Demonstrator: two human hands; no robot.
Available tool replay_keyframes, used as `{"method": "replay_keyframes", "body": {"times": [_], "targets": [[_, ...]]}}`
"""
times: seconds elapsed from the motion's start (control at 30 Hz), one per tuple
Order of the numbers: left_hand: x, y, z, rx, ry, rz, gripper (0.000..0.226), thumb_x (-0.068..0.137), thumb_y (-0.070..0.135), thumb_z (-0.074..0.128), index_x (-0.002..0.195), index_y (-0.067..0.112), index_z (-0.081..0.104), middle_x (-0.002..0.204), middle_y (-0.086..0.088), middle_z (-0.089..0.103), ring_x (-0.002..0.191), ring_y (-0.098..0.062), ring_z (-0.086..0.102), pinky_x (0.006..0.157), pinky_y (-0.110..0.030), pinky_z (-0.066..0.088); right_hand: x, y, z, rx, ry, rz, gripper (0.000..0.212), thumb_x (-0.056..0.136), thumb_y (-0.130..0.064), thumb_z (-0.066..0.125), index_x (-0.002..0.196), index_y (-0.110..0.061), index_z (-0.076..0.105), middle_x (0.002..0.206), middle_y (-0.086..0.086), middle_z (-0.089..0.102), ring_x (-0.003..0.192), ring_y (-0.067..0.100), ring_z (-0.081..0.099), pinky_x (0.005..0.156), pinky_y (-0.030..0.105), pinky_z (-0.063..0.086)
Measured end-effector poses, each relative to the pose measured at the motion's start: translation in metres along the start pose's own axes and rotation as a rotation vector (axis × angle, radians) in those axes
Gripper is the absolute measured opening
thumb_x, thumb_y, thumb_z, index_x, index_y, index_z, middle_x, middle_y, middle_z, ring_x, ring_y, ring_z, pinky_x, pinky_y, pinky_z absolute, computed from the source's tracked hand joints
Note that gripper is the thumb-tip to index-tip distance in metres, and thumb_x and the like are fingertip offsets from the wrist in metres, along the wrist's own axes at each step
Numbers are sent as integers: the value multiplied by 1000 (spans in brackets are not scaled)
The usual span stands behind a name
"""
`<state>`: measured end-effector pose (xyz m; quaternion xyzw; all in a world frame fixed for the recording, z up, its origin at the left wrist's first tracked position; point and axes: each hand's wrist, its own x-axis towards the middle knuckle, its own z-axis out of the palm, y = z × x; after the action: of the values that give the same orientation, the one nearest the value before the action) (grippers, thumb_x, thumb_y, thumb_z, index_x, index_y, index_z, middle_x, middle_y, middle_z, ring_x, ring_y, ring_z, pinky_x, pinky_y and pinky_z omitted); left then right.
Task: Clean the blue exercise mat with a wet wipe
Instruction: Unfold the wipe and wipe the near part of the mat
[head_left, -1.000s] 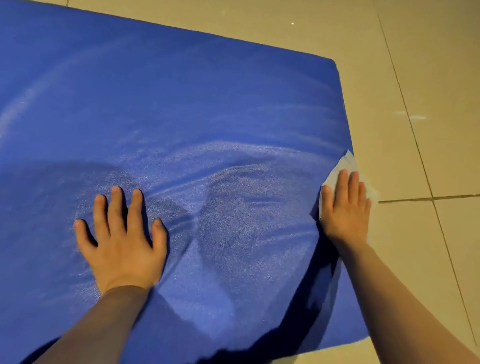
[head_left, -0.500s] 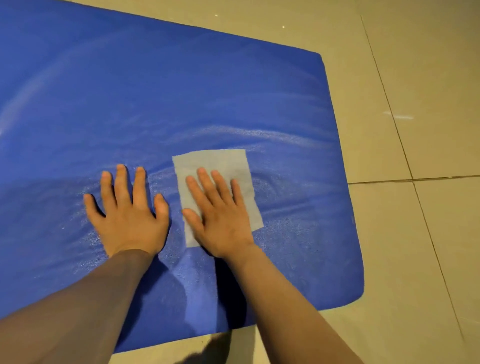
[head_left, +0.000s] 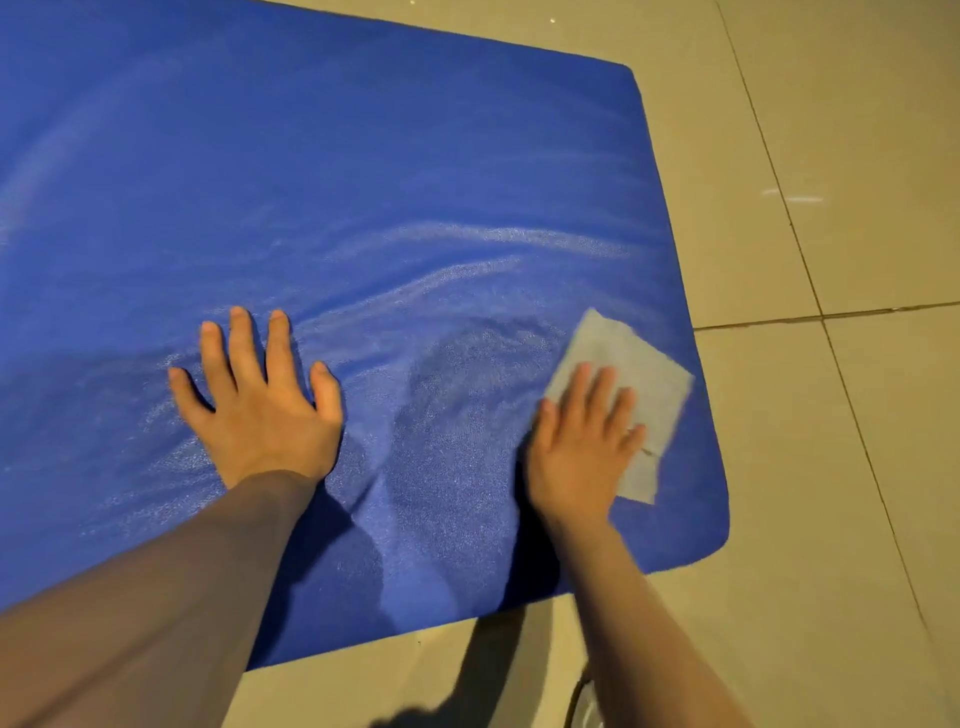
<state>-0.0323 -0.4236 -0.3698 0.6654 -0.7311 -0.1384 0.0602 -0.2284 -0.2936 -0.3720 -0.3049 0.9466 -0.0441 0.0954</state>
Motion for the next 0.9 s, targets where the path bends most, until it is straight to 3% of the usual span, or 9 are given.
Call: {"method": "replay_keyframes", "body": {"times": [0.07,0.2,0.4,0.57,0.7,0.83,0.9], "targets": [[0,0,-1,-9,5,0,58,102,35,40,156,19,27,165,-9,14,152,-28,2,119,-57,-4,-39,-30,11,16,23,-191,63,100,-45,22,152,-12,34,158,13,29,145,40,26,115,58,15],[0,1,-2,-24,17,-3,58,101,33,43,155,18,29,164,-10,16,152,-29,4,118,-59,-2,-101,-65,15,-69,-98,-482,59,101,-45,29,153,-18,31,161,8,25,147,37,22,113,57,14],[1,-1,-1,-10,15,-5,58,102,35,41,156,19,27,164,-10,15,152,-29,4,119,-58,-3,-83,-53,2,7,56,-509,57,99,-49,32,146,-20,46,156,7,37,144,32,30,114,53,18],[1,-1,0,12,10,-4,58,102,37,39,156,20,25,165,-9,14,152,-28,2,119,-58,-3,-40,-45,16,61,-54,-746,60,99,-48,35,150,-17,38,159,7,30,148,25,22,119,46,14],[3,-6,4,13,13,5,58,102,39,37,156,20,26,164,-9,13,152,-28,1,118,-60,-2,-2,21,-4,49,2,-425,65,98,-52,27,153,-18,30,161,5,23,149,25,18,119,41,7],[3,-4,5,7,17,5,63,97,43,30,155,20,27,164,-9,14,152,-28,2,118,-61,-1,22,120,-28,-13,19,-132,72,97,-53,17,153,-10,28,161,13,22,147,35,21,117,54,19],[3,-4,5,8,12,5,60,100,41,33,155,20,26,164,-9,14,152,-28,2,118,-61,-1,13,131,-26,-4,45,-27,73,98,-51,17,150,-3,32,157,21,27,144,41,27,114,57,23]]}}
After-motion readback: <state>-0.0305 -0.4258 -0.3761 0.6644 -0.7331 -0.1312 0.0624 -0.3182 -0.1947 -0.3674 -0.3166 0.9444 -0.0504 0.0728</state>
